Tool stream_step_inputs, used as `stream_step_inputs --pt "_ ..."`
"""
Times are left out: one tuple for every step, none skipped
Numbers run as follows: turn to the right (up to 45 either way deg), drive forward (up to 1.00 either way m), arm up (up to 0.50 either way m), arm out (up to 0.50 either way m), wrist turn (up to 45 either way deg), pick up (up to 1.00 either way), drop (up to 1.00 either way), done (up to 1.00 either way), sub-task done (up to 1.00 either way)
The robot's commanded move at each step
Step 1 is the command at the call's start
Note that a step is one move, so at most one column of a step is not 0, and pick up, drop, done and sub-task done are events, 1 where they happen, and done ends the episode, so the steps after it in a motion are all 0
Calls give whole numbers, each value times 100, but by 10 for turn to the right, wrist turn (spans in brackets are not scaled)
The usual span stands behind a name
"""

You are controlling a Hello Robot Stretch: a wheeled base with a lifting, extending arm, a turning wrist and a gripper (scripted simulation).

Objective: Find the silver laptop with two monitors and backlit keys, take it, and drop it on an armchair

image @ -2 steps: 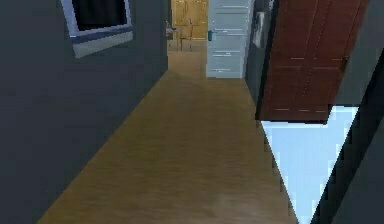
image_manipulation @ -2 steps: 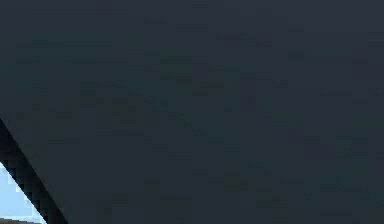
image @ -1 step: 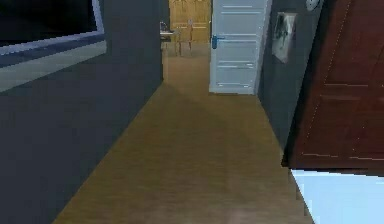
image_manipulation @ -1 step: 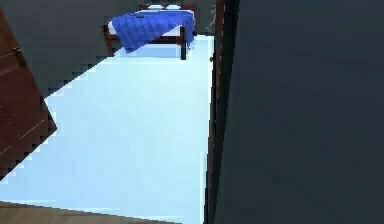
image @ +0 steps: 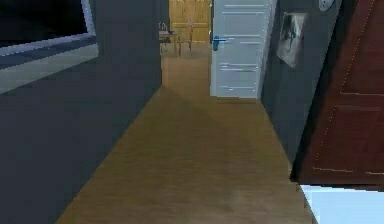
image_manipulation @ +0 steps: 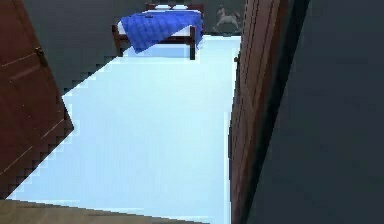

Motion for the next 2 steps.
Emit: stream_step_inputs --pt "450 0 0 0 0 0 0 0 0" --pt "150 0 0 0 0 0 0 0 0"
